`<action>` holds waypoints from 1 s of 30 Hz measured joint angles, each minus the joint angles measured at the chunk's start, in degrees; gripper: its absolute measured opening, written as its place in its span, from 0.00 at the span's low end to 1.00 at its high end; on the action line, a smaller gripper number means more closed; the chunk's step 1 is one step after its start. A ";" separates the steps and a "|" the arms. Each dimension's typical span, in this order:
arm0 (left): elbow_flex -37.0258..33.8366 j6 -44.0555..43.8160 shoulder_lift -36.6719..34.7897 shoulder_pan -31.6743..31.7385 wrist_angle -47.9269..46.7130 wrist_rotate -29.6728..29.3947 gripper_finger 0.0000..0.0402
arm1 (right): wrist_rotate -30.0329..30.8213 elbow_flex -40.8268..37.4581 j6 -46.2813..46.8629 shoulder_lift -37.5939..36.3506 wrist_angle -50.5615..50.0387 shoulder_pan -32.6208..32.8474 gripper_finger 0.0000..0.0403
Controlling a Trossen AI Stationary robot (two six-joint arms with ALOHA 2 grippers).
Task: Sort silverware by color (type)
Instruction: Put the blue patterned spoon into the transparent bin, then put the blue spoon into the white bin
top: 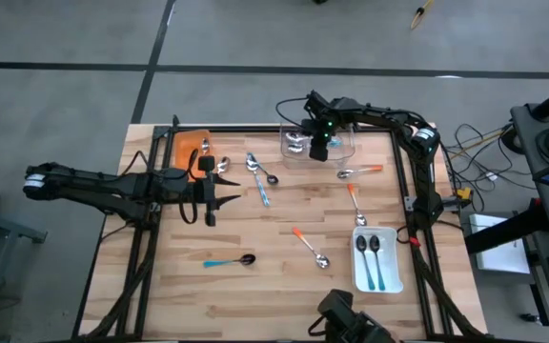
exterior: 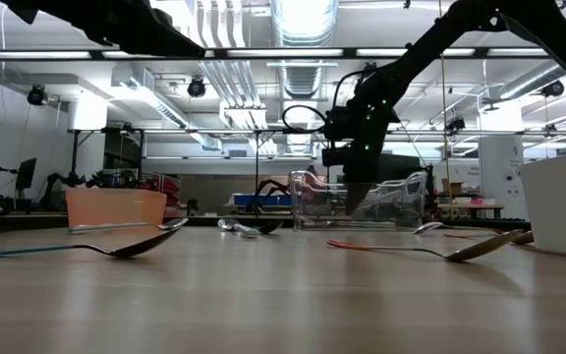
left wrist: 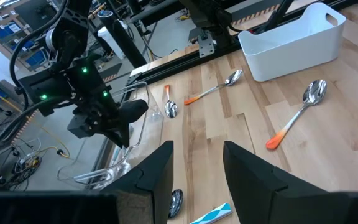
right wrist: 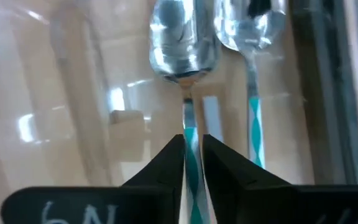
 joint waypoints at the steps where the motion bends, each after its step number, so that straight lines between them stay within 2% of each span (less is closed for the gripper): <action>1: 0.00 0.00 0.00 0.00 0.00 0.00 0.30 | 0.05 0.00 0.19 0.00 0.00 -0.02 0.15; 11: 0.00 -0.02 0.00 0.00 -0.01 0.00 0.30 | 0.04 1.73 2.32 -0.85 -0.82 -0.01 0.22; 18: 0.00 -2.54 0.00 -0.02 -0.02 0.00 0.30 | -0.42 1.68 8.04 -7.03 0.29 1.66 0.19; 24: 0.00 -9.33 0.00 0.00 -0.34 0.00 0.30 | -0.16 -4.46 9.90 -14.79 7.60 5.63 0.12; 30: 0.00 -21.02 0.18 -0.02 -4.83 0.11 0.30 | 0.34 -15.24 13.98 -24.72 18.76 9.84 0.07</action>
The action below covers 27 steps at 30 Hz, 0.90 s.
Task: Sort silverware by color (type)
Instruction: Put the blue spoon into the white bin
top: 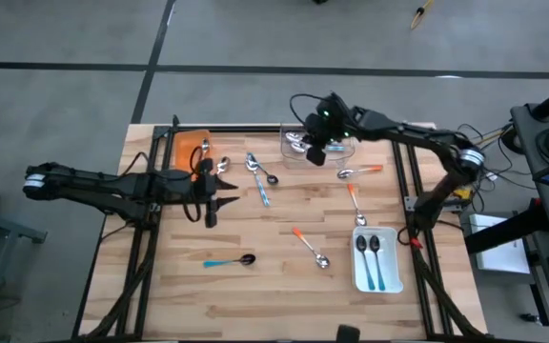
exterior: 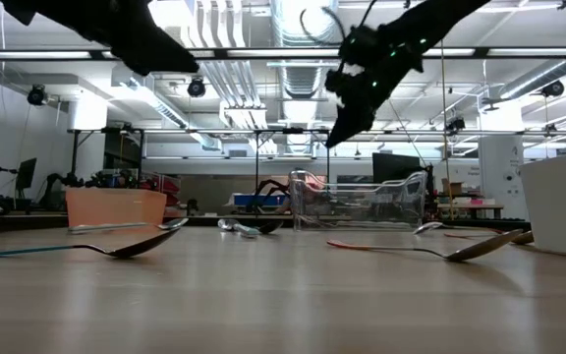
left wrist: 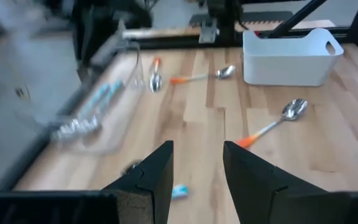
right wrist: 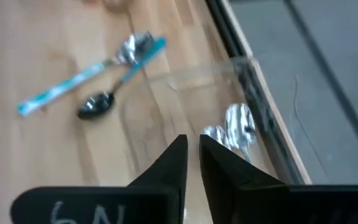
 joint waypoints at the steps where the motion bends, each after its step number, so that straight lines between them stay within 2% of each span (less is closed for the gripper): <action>1: 0.00 -1.68 0.15 0.00 -0.61 0.02 0.30 | 0.38 -2.07 0.48 -1.73 2.22 0.90 0.07; 7: 0.00 -13.82 2.73 -0.02 -4.26 0.07 0.30 | 8.08 -13.70 1.45 -10.26 11.43 8.04 0.04; 12: 0.00 -22.82 7.03 -0.02 -5.59 0.70 0.30 | 8.76 -20.37 1.21 -15.70 15.28 12.80 0.04; 16: 0.74 -26.45 11.46 -0.01 -5.94 3.42 0.30 | 8.79 -24.64 0.01 -18.91 18.50 15.02 0.04; 23: 6.82 -30.68 20.33 0.00 -10.65 3.52 0.30 | 8.83 -31.63 -6.18 -21.46 29.85 16.20 0.04; 27: 10.79 -30.04 24.69 0.00 -19.19 5.29 0.30 | 8.88 -32.95 -9.30 -21.63 30.82 16.16 0.04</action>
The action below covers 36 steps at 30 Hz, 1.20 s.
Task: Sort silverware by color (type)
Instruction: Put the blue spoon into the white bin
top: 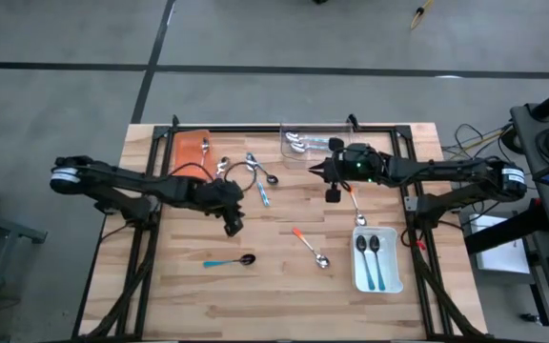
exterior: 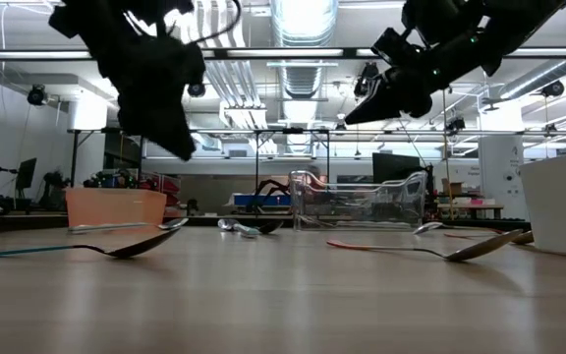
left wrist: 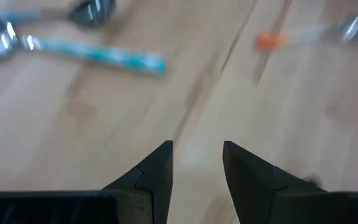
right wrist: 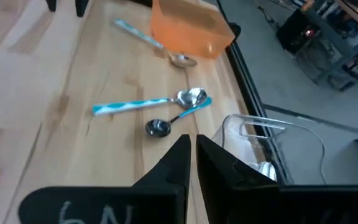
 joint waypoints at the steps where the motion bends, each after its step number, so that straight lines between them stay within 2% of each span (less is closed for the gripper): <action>1: 0.88 0.91 0.91 -0.02 -2.27 0.84 0.30 | -0.01 -0.03 -1.02 0.00 -0.03 0.02 0.04; 8: 6.37 10.95 5.84 -2.22 -11.45 8.70 0.30 | -0.05 -0.03 -2.87 -0.04 0.38 0.00 0.04; 11: 8.25 11.41 7.31 -4.58 -17.26 9.36 0.28 | -0.09 -0.03 -2.47 -0.04 0.40 0.00 0.04; 17: 9.08 4.97 9.55 -10.87 -18.41 13.13 0.25 | -0.14 -0.03 -1.47 -0.04 0.38 0.00 0.04; 23: 9.04 -2.38 10.08 -17.87 -18.36 13.13 0.24 | -0.17 -0.03 -1.47 -0.04 1.36 0.00 0.04; 29: 8.97 -12.63 10.10 -20.83 -16.94 12.85 0.24 | -0.18 -0.03 -1.49 -0.04 1.38 0.00 0.04; 36: 8.88 -14.75 10.10 -22.62 -14.71 11.23 0.24 | -0.18 -0.03 -2.65 -0.04 1.67 0.00 0.04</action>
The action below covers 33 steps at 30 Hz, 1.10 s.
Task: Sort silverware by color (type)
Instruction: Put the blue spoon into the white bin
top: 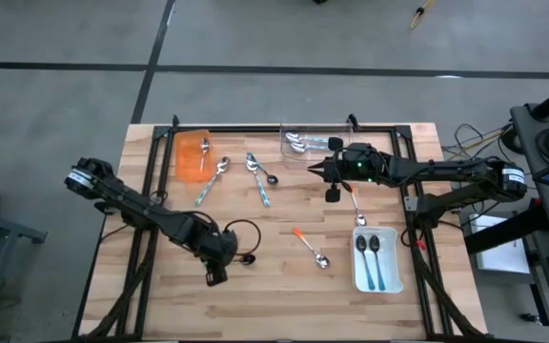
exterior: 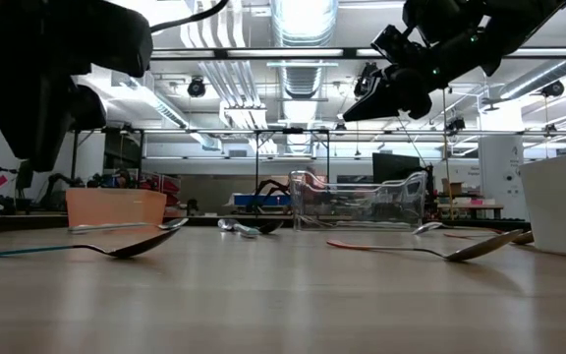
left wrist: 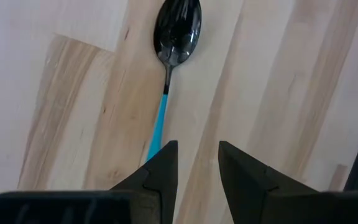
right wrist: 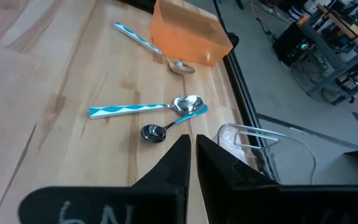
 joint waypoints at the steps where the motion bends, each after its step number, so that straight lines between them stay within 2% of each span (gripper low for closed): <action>1: 0.00 -0.36 0.00 -0.04 0.04 -0.06 0.24 | 0.00 0.00 -0.20 0.00 -0.02 0.00 0.04; 5: -0.02 -2.26 0.00 -0.11 0.80 -0.11 0.26 | 0.00 0.00 -0.90 0.00 0.35 -0.11 0.04; 10: -0.02 -4.63 0.82 -0.90 3.85 -0.38 0.34 | 0.00 0.00 -0.92 0.00 2.00 -0.11 0.04; 18: -0.04 -3.48 6.69 -3.56 4.46 -1.61 0.46 | -0.02 0.00 -0.73 0.02 2.60 -0.11 0.04; 25: 0.81 -2.41 11.56 -4.60 4.49 -3.83 0.47 | -0.02 0.00 -0.20 0.02 2.59 -0.11 0.04; 33: 0.98 -1.60 12.41 -5.37 4.44 -9.46 0.47 | -0.02 0.00 -0.26 0.04 2.60 -0.11 0.04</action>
